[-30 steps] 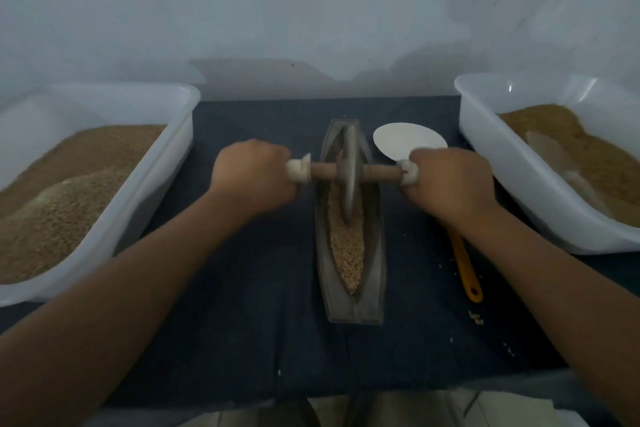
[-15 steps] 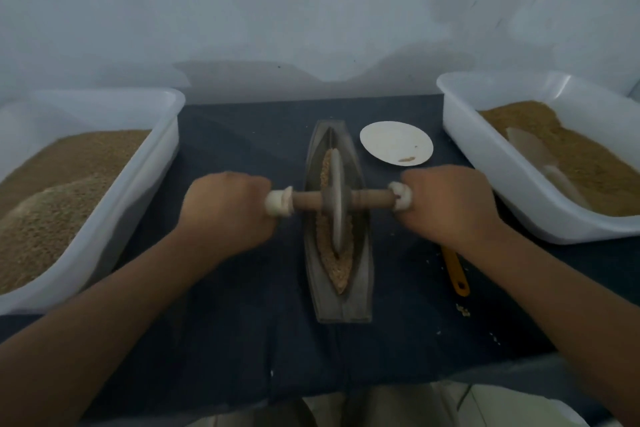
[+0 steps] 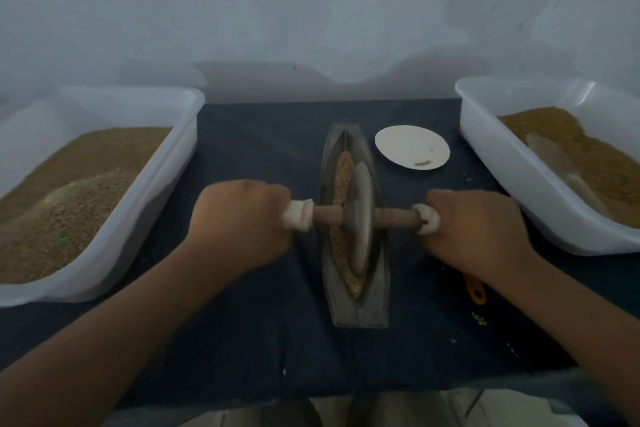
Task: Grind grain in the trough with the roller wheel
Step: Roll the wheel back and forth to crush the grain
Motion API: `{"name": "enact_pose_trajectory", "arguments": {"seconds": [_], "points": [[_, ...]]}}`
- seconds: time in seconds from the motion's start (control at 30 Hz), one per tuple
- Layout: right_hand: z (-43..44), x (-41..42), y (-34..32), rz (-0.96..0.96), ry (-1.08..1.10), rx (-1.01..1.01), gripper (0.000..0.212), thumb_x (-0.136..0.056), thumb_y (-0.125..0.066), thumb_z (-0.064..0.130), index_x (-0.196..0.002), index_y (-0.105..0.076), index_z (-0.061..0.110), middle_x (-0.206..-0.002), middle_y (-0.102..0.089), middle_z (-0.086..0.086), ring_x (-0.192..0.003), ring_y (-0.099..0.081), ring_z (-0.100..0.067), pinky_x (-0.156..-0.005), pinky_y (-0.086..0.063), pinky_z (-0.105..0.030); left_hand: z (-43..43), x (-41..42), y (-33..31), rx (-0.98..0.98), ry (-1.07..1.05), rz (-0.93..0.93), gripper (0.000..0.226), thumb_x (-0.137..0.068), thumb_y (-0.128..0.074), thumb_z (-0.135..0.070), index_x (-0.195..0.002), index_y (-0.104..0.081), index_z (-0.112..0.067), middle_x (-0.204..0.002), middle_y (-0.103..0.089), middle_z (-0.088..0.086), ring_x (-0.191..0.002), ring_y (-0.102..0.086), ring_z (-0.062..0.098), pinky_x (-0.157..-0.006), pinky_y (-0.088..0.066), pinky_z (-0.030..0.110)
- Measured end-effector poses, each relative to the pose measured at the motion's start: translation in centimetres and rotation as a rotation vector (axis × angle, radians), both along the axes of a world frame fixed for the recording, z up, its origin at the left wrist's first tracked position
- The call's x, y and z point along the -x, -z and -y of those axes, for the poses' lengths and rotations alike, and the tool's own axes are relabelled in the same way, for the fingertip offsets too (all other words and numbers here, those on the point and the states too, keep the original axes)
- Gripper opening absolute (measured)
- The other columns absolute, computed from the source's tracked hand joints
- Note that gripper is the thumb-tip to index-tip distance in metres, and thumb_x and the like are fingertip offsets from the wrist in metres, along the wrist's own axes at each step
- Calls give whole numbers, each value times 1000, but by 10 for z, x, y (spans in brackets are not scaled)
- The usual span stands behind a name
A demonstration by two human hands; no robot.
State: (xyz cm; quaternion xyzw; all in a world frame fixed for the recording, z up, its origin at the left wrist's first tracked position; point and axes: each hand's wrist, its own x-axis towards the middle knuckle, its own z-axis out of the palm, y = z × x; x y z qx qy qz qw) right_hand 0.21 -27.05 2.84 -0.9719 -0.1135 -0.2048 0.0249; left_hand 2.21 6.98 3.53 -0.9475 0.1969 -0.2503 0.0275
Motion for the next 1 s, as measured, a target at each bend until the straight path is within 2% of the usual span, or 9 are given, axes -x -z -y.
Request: {"name": "enact_pose_trajectory", "arguments": {"seconds": [0.13,0.27,0.4,0.47,0.57,0.7,0.8,0.87,1.0], "points": [[-14,-48,-8,-44,87,66,40,-94,-36,60,-73,-52,30,-62,-54,8,-55,-54,-14,-58,-52,-37,14,-54,-5,50,-131,-173,34,-83,-61,-47,-62,-43,-27,-61,-46,-11,-58,-56,23,-56,-37,29],[-26,-99,-23,27,216,73,38,-100,-51,45,-68,-49,26,-62,-51,5,-54,-45,-15,-53,-35,-29,36,-98,-24,111,-199,-232,23,-81,-64,-41,-68,-54,-25,-72,-58,-5,-70,-61,25,-61,-45,32],[-14,-71,-20,-82,160,98,32,-95,-54,44,-67,-51,28,-62,-53,7,-56,-49,-13,-56,-46,-32,22,-58,-17,58,-154,-250,28,-81,-63,-44,-66,-47,-28,-67,-53,-9,-64,-60,23,-58,-40,30],[-10,-37,-17,-13,38,127,29,-84,-53,49,-62,-45,33,-52,-45,11,-46,-44,-7,-46,-39,-27,5,-24,-3,33,-97,-191,36,-79,-67,-45,-62,-38,-30,-58,-43,-12,-54,-54,20,-53,-35,28],[-4,-11,-19,-3,-104,67,26,-70,-42,59,-58,-37,36,-45,-35,14,-39,-33,1,-41,-25,-21,-8,4,7,55,-9,-114,53,-73,-76,-44,-59,-26,-35,-50,-30,-16,-42,-28,8,-47,-18,20],[-15,-49,-18,-12,30,84,34,-87,-43,54,-65,-49,28,-56,-50,8,-50,-50,-12,-49,-44,-31,7,-41,3,99,-101,-166,36,-81,-57,-50,-60,-38,-28,-58,-43,-11,-56,-55,26,-55,-38,30],[-26,-88,-27,25,122,44,35,-97,-50,41,-67,-54,23,-60,-52,4,-57,-54,-19,-57,-50,-36,29,-88,-12,142,-184,-203,34,-86,-60,-48,-64,-46,-25,-68,-54,-7,-65,-56,26,-61,-43,32],[-27,-97,-33,31,138,58,36,-96,-57,38,-64,-52,21,-59,-51,3,-55,-51,-20,-55,-47,-34,33,-95,-17,151,-191,-237,33,-86,-60,-46,-65,-48,-24,-74,-62,-3,-70,-61,28,-62,-45,33],[-17,-55,-24,-1,56,111,39,-88,-32,51,-61,-47,27,-55,-48,7,-48,-44,-11,-48,-31,-28,11,-42,-2,120,-98,-199,34,-83,-59,-45,-60,-40,-27,-59,-44,-11,-62,-63,28,-57,-38,30]]}}
